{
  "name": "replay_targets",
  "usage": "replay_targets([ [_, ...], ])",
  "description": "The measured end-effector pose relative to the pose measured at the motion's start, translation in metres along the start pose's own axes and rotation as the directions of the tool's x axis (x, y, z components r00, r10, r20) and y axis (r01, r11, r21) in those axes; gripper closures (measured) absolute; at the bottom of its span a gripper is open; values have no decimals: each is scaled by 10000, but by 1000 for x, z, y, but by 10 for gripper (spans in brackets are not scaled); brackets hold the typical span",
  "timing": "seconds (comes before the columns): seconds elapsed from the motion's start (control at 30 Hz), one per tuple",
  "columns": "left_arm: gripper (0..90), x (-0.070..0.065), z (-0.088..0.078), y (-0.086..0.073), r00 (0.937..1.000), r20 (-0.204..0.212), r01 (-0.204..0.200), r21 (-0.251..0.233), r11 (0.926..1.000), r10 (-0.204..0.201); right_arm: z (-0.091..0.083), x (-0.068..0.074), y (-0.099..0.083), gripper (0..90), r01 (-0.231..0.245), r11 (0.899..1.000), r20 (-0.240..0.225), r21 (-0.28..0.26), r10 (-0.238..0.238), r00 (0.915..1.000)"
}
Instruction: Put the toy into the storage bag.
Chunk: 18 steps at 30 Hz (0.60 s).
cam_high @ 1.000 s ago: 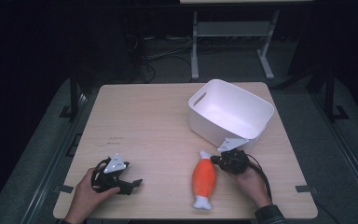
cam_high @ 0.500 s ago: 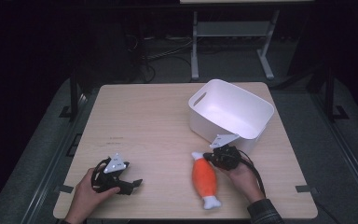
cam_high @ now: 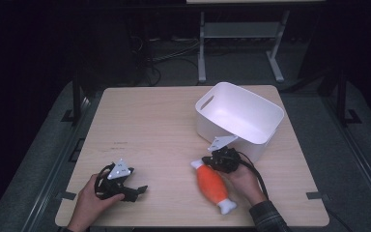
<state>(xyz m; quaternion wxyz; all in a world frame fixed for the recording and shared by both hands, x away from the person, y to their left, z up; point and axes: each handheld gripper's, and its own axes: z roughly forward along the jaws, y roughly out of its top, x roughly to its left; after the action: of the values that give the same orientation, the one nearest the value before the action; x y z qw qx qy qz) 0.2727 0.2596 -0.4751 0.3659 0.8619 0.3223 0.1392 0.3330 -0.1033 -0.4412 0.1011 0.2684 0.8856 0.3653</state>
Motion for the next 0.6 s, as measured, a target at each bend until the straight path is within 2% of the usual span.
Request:
replay_targets([
  [0.37,129,0,0,0,10000,1,-1,4,10000,1,10,12,16,896,367,9993,-514,-14,-367,9980],
  [0.6,129,0,0,0,10000,1,-7,17,10000,7,14,23,22,896,800,9967,-927,109,-787,9926],
])
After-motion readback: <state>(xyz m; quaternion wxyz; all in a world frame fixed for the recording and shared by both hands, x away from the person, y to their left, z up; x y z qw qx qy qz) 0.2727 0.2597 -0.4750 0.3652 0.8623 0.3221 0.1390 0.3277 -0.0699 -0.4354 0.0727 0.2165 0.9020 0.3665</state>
